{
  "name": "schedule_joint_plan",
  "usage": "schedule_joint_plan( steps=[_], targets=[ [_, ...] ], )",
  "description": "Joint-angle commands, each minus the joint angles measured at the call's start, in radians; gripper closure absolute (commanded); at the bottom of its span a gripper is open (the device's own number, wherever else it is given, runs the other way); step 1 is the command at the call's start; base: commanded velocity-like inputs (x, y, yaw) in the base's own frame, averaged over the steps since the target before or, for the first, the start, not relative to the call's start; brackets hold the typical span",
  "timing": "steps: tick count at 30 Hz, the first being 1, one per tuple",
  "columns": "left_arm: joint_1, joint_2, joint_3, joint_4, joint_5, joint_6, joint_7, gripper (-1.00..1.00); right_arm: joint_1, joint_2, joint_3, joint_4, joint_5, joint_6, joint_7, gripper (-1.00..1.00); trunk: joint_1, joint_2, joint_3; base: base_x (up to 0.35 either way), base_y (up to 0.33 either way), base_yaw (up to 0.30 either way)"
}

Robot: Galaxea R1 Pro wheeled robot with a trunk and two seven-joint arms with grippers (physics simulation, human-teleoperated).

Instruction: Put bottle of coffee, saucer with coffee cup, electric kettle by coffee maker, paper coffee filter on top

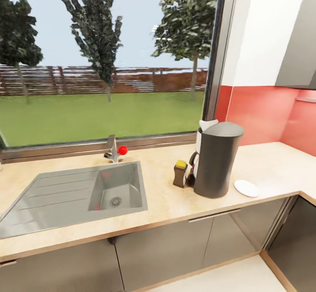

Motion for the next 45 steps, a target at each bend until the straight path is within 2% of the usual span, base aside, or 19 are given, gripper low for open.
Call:
schedule_joint_plan(
  steps=[1, 10, 18, 26, 45],
  targets=[
    [-0.001, -0.002, -0.009, 0.001, 0.003, 0.002, 0.002, -1.0, 0.0, 0.001, -0.007, -0.001, 0.005, -0.002, -0.001, -1.0, 0.0, -0.001, -0.001, 0.0, 0.0, 0.278],
    [-0.001, -0.004, -0.01, 0.001, 0.002, 0.002, 0.003, -1.0, 0.0, 0.001, -0.007, -0.001, 0.005, -0.001, 0.001, -1.0, 0.0, -0.001, -0.003, -0.002, 0.002, 0.278],
    [-0.001, -0.006, -0.009, 0.001, 0.003, 0.002, 0.01, -1.0, 0.0, 0.001, -0.007, 0.0, 0.005, -0.001, 0.001, -1.0, 0.0, -0.001, -0.008, -0.18, 0.17, 0.278],
    [-0.001, -0.006, -0.007, 0.001, 0.006, 0.002, 0.007, -1.0, 0.0, 0.001, -0.007, 0.001, 0.005, -0.001, 0.001, -1.0, 0.0, -0.001, -0.014, -0.128, 0.28, 0.273],
    [-0.001, 0.004, -0.004, 0.0, 0.009, -0.001, 0.006, -1.0, 0.0, 0.001, -0.007, 0.001, 0.005, -0.001, -0.001, -1.0, 0.0, -0.001, -0.03, -0.004, 0.328, 0.258]
  ],
)
